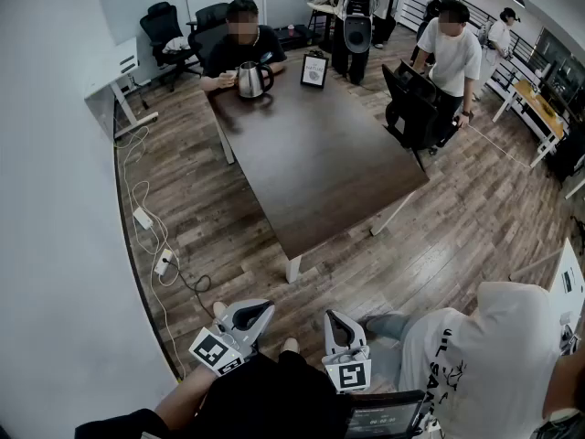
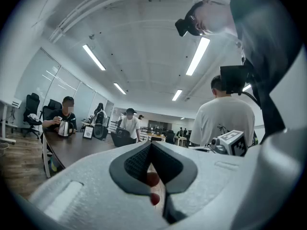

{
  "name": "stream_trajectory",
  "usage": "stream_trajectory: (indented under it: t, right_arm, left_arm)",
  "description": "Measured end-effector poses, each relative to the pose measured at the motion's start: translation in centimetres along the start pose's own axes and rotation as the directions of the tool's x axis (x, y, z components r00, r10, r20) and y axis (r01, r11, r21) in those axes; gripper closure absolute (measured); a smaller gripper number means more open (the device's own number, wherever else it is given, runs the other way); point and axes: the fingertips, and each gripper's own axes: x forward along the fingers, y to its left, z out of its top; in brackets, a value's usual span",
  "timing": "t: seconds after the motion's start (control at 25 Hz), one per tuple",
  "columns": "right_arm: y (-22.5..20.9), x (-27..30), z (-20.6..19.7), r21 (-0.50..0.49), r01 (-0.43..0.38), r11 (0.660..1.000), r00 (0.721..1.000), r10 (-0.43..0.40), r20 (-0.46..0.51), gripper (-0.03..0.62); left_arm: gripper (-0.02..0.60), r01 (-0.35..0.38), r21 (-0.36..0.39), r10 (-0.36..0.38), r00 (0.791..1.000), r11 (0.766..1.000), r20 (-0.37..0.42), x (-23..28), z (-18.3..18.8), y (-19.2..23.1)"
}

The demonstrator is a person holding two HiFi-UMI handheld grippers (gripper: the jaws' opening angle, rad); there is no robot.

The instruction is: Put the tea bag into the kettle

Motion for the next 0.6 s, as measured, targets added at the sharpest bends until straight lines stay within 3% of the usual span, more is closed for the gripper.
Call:
stream_trajectory:
  t: [0.6]
  right_arm:
    - [1.9, 0.5, -0.1, 0.04, -0.073, 0.997, 0.997, 0.072, 0.02, 0.589]
  left_arm:
    - [0.578, -0.03, 0.011, 0.031, 0.999, 0.999, -0.018, -1.6, -0.6, 0.6]
